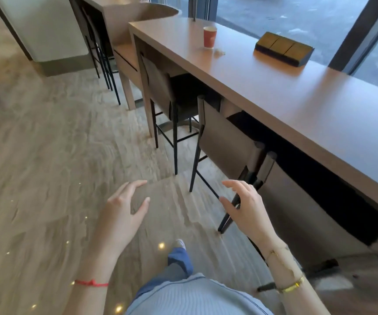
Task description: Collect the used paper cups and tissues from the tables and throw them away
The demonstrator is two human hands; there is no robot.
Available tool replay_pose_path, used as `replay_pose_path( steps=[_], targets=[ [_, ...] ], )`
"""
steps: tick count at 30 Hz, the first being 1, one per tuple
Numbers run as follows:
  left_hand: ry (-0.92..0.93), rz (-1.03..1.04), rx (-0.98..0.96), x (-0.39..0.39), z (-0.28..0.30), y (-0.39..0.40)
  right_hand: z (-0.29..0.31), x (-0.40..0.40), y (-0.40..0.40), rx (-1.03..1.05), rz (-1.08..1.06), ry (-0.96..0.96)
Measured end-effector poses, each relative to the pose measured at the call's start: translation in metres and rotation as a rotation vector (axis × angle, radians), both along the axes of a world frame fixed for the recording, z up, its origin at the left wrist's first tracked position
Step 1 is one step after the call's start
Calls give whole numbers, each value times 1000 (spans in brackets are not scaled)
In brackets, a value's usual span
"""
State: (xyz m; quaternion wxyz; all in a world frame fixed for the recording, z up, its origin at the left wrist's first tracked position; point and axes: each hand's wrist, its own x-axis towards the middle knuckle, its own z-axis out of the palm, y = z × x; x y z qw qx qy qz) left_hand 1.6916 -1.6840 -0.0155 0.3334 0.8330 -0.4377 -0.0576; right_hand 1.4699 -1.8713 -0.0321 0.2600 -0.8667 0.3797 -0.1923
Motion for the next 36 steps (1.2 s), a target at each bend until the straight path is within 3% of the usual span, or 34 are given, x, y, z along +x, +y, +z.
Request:
replay_pose_path(
  steps=[10,18,25,36],
  targets=[
    [-102,-126,-5,168,41,-215,41,167,-188,-32,-86,-139],
    [-144,-217,-46,267,57,-382,46,260,-341,-49,-156,-136],
    [-107,-275,-104,331,70,-532,59,328,-477,-98,-231,-205],
    [19,-361,-72,394,68,-732,56,414,-629,-25,-362,-90]
  ],
)
